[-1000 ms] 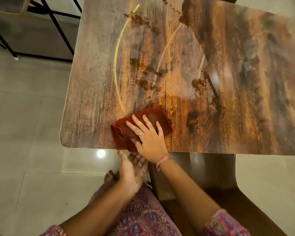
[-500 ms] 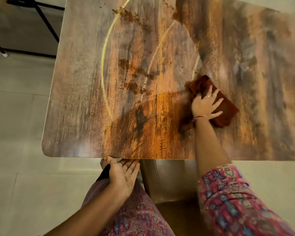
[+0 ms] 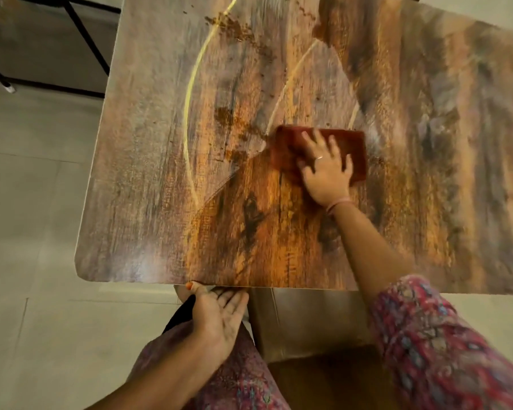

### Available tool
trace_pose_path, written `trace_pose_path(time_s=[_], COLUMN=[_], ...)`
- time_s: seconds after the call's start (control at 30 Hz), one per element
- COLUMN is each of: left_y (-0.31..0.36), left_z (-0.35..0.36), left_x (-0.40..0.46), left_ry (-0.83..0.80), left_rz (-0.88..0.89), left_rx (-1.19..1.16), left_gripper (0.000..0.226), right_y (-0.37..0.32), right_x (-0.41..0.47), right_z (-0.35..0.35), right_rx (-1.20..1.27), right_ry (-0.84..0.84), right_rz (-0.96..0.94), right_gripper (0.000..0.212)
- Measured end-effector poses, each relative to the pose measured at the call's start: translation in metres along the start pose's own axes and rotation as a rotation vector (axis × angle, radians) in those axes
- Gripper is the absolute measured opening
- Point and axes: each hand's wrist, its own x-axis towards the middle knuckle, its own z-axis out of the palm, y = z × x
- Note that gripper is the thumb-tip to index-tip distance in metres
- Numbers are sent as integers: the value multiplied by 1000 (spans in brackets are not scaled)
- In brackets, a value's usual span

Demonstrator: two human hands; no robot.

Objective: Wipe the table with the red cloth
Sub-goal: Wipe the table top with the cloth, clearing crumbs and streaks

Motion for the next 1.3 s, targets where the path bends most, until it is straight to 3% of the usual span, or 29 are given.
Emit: trace_pose_path(time_s=[0.1, 0.2, 0.33, 0.47, 0.53, 0.63, 0.83, 0.93, 1.0, 1.1, 1.23, 1.3], left_y=[-1, 0, -2, -2, -3, -2, 0, 1, 1, 3, 3, 5], left_z=[-4, -5, 0, 5, 5, 5, -1, -2, -4, -3, -2, -2], left_x=[3, 4, 1, 1, 1, 1, 5, 5, 4, 1, 0, -1], left_ry=[-22, -25, -6, 29, 43, 33, 36, 20, 10, -1, -5, -17], left_rz=[-14, -16, -26, -30, -33, -33, -72, -78, -88, -94, -91, -98], left_rx=[-13, -15, -31, -27, -17, -31, -47, -60, -65, -58, -33, -21], left_gripper=[81, 84, 85, 86, 87, 87, 84, 83, 84, 85, 81, 81], right_y=[48, 37, -9, -34, -26, -6, 34, 25, -1, -49, -98, -95], right_x=[40, 39, -44, -160, -163, -102, 95, 127, 107, 27, -100, -124], right_z=[-29, -26, 13, 43, 42, 22, -54, -65, -50, 0, 60, 68], right_rx=[109, 157, 98, -6, -19, -24, 134, 201, 166, 77, -29, -100], right_ry=[127, 164, 204, 32, -21, 4, 74, 79, 101, 104, -32, -98], right_rz=[402, 522, 365, 93, 44, 65, 430, 526, 456, 158, -269, -431], right_gripper=[57, 57, 59, 63, 63, 62, 57, 56, 56, 58, 61, 61])
